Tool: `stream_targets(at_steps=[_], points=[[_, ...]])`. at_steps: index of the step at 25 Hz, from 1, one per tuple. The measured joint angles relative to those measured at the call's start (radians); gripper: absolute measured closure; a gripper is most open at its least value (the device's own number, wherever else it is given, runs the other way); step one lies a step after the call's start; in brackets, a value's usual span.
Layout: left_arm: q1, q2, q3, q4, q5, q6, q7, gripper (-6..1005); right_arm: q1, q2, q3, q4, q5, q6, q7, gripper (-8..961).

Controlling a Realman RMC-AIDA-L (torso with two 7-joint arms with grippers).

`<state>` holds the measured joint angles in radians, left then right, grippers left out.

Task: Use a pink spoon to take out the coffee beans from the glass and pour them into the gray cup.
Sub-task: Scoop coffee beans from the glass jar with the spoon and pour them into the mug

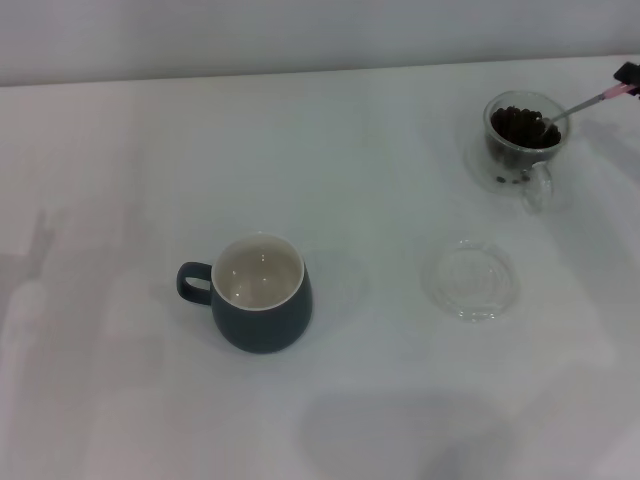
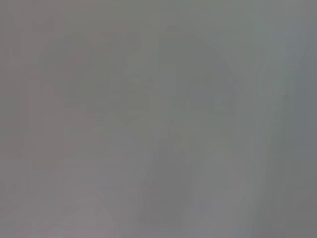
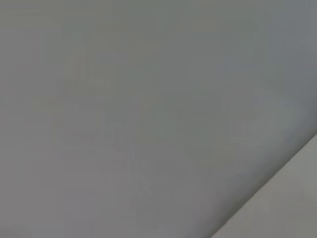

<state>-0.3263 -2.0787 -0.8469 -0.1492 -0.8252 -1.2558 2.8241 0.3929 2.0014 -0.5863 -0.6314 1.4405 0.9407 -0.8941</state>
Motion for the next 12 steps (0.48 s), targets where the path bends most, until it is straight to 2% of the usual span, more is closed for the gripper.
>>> stream_targets(at_steps=[5,12], points=[[-0.010,0.000,-0.001,0.003,0.000,0.000,0.000,120,0.008,-0.002,0.051,0.027,0.002,-0.001,0.012,808],[-0.030,0.000,-0.002,0.028,-0.001,0.002,0.000,120,0.018,-0.024,0.068,0.095,0.018,-0.003,0.045,808]])
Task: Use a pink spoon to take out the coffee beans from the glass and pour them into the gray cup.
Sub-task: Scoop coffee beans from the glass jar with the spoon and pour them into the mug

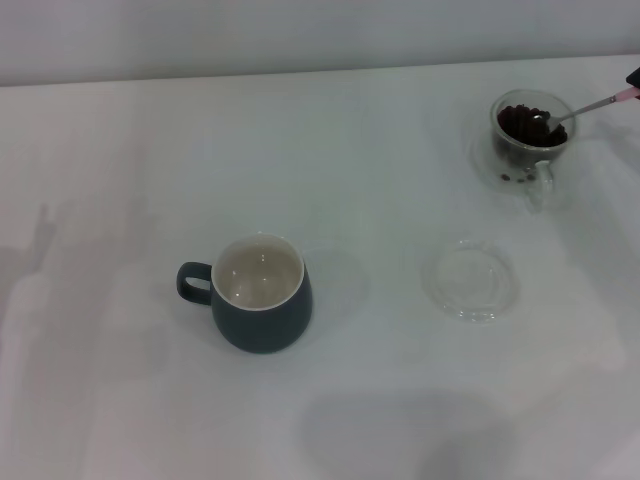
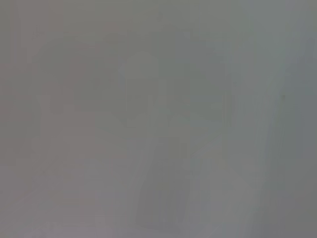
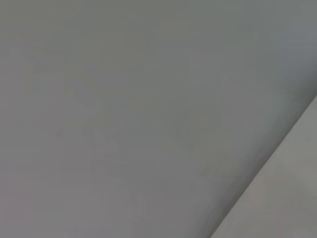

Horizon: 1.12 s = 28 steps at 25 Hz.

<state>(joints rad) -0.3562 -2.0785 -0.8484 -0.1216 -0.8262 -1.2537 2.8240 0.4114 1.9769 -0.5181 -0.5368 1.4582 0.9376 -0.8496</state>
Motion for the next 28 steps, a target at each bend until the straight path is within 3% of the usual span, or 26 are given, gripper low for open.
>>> stream_targets(at_steps=[5,13,20,28], points=[[-0.008,0.000,-0.001,0.001,-0.001,0.004,0.000,119,0.004,-0.023,0.001,0.042,0.046,0.028,0.010,808],[-0.009,0.001,-0.002,0.009,-0.023,-0.002,0.000,119,0.007,-0.040,0.001,0.044,0.064,0.080,0.060,808],[-0.006,0.001,-0.001,0.012,-0.024,0.002,0.000,120,0.018,-0.086,-0.016,0.046,0.049,0.164,0.162,808],[0.001,-0.001,-0.001,0.011,-0.023,-0.002,0.000,119,0.035,-0.119,-0.088,0.046,0.047,0.189,0.254,807]])
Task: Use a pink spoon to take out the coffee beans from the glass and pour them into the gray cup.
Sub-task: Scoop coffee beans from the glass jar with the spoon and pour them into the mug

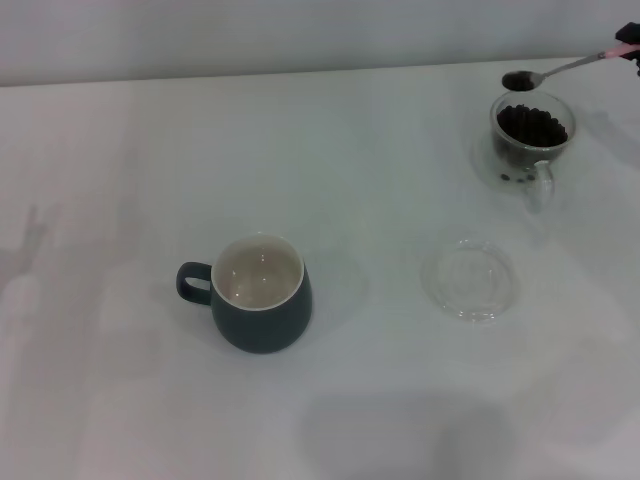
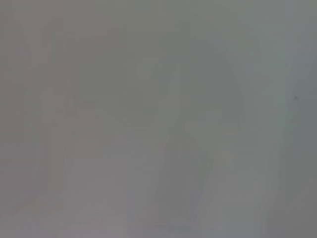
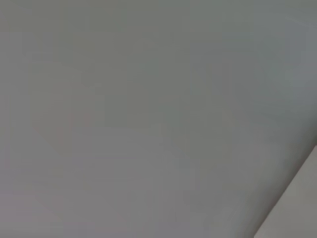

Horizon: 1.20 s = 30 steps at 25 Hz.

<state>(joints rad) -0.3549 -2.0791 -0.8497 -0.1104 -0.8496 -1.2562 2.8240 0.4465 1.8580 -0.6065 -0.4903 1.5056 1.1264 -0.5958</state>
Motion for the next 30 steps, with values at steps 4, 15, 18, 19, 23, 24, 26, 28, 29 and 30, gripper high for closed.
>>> stream_targets(at_steps=[4,15,18,19,23,24,26,28,29,30], points=[[0.008,-0.002,0.000,0.000,0.003,0.000,0.000,120,0.019,-0.010,-0.052,0.000,-0.004,0.013,0.049,806],[0.032,-0.006,0.008,-0.008,0.007,0.004,0.000,119,0.055,0.023,-0.131,-0.005,-0.015,0.107,0.063,806],[0.038,-0.007,0.010,-0.009,0.009,0.003,0.000,119,0.067,0.048,-0.180,-0.009,-0.015,0.130,0.054,805],[0.038,-0.007,0.010,-0.009,0.009,0.003,0.000,119,0.067,0.048,-0.180,-0.009,-0.015,0.130,0.054,805],[0.042,-0.007,0.012,-0.010,0.011,0.003,0.000,119,0.078,0.088,-0.210,-0.012,-0.015,0.151,0.038,805],[0.042,-0.007,0.012,-0.010,0.011,0.003,0.000,119,0.080,0.096,-0.215,-0.013,-0.015,0.155,0.033,805],[0.048,-0.007,0.013,-0.010,0.012,0.005,0.000,119,0.087,0.116,-0.232,-0.013,-0.015,0.162,0.026,805],[0.051,-0.007,0.013,-0.010,0.012,0.006,0.000,120,0.094,0.132,-0.253,-0.015,-0.015,0.165,0.019,805],[0.052,-0.007,0.013,-0.010,0.012,0.006,0.000,120,0.099,0.138,-0.265,-0.015,-0.015,0.165,0.015,805],[0.054,-0.007,0.014,-0.011,0.012,0.007,0.000,120,0.105,0.144,-0.277,-0.015,-0.015,0.166,0.009,805]])
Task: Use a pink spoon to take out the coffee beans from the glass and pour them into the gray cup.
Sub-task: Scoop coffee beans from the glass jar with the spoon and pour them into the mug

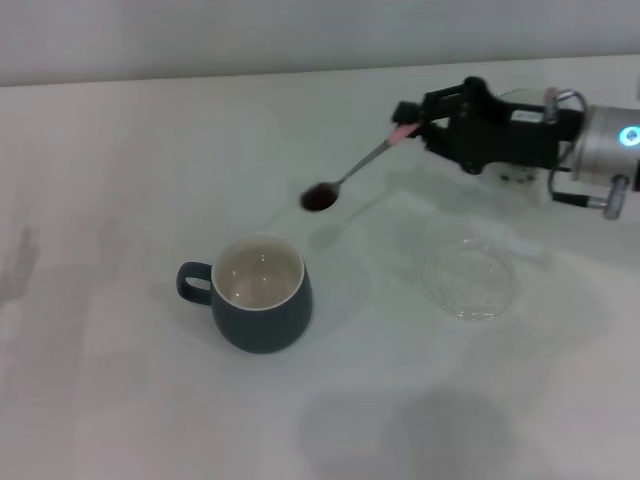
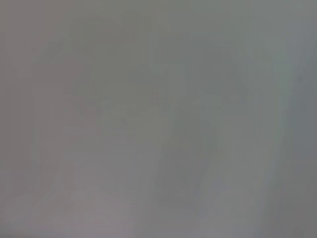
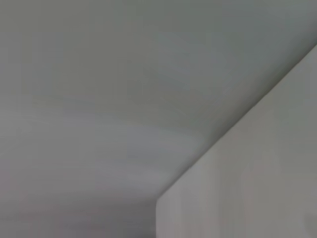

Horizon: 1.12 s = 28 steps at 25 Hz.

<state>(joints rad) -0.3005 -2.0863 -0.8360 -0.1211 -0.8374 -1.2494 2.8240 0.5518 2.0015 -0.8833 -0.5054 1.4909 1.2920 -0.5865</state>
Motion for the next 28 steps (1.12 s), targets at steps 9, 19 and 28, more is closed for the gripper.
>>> stream_targets(at_steps=[9,19,28], points=[[0.000,-0.002,0.000,-0.001,0.000,0.001,-0.001,119,0.044,0.020,-0.114,0.011,0.013,-0.019,-0.052,804],[0.004,-0.002,0.000,-0.011,0.000,0.001,-0.001,119,0.060,0.026,-0.155,0.032,0.065,-0.064,-0.220,803],[0.007,-0.001,0.000,-0.014,0.006,0.001,0.000,120,0.043,0.026,-0.297,0.041,0.257,-0.062,-0.434,803]])
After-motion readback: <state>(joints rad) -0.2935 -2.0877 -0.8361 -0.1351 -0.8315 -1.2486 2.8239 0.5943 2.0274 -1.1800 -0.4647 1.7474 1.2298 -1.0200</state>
